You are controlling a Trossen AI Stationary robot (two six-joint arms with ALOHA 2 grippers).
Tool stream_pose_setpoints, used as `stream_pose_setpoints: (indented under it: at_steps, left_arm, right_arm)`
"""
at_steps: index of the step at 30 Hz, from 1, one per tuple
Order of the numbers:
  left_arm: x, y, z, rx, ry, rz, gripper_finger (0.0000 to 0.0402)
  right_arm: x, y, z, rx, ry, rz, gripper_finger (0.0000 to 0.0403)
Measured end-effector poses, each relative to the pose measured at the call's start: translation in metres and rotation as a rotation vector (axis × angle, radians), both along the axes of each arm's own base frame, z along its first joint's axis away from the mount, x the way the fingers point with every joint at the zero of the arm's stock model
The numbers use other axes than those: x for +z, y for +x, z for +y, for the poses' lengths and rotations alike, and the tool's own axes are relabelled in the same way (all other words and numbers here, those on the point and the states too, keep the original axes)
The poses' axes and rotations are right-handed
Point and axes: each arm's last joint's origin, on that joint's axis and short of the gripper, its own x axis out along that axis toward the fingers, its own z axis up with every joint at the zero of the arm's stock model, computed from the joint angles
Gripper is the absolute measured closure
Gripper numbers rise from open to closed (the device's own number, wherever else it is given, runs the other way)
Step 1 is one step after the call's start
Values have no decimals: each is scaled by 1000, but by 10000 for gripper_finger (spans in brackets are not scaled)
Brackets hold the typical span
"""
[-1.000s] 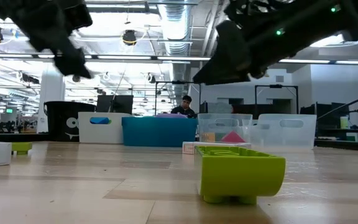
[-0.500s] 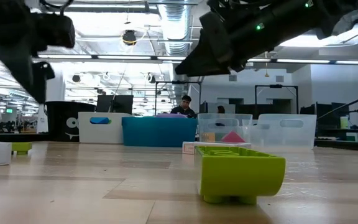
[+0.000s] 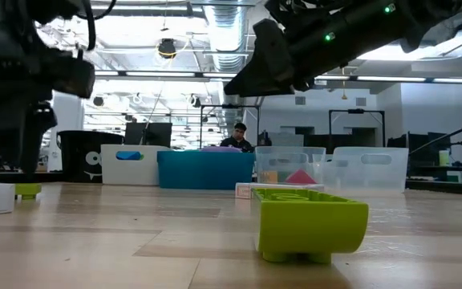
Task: Pick & Place Toys
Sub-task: Put the left green game piece into the left transparent bin
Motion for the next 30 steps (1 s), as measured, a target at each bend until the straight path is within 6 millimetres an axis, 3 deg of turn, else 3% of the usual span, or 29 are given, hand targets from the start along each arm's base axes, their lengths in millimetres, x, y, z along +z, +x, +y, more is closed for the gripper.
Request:
stream_pose_setpoints:
  at_steps: [13, 30]
  left_arm:
    - [-28, 8, -5, 22, 36, 131, 128]
    - [-29, -1, -19, 39, 40, 149, 129]
  right_arm:
    - [-1, -1, 0, -7, 19, 1, 198]
    - [-1, -1, 0, -7, 20, 2, 198]
